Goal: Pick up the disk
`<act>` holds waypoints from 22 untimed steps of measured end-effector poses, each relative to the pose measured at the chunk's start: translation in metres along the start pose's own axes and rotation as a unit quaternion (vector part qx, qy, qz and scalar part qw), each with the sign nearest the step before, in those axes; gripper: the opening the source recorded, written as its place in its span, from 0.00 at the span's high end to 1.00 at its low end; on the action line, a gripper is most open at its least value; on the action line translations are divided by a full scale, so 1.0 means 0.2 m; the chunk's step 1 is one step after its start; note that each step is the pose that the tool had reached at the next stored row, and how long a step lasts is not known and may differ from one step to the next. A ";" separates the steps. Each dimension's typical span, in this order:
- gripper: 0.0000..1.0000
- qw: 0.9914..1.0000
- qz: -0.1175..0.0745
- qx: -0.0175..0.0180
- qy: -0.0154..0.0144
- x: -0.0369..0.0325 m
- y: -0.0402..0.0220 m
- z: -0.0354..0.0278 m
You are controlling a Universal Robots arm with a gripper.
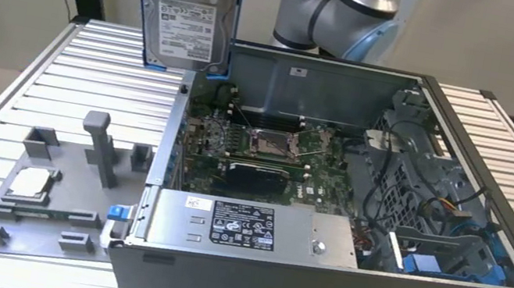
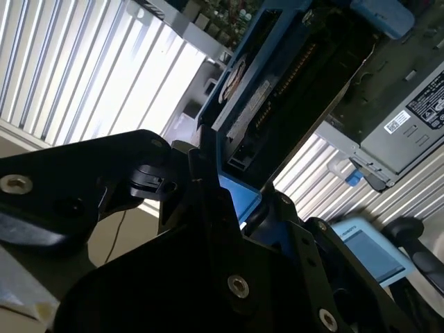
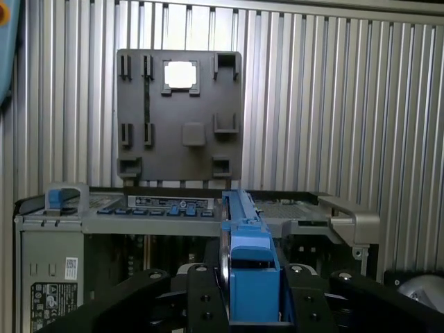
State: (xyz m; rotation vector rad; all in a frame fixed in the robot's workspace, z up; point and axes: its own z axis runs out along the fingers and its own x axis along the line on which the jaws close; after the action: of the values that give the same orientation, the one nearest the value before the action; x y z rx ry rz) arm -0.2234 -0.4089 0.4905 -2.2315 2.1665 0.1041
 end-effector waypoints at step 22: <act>1.00 1.000 0.000 0.000 0.000 0.006 -0.198 -0.006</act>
State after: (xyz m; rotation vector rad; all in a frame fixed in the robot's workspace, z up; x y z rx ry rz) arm -0.1839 -0.4090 0.4905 -2.2322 2.1659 0.1041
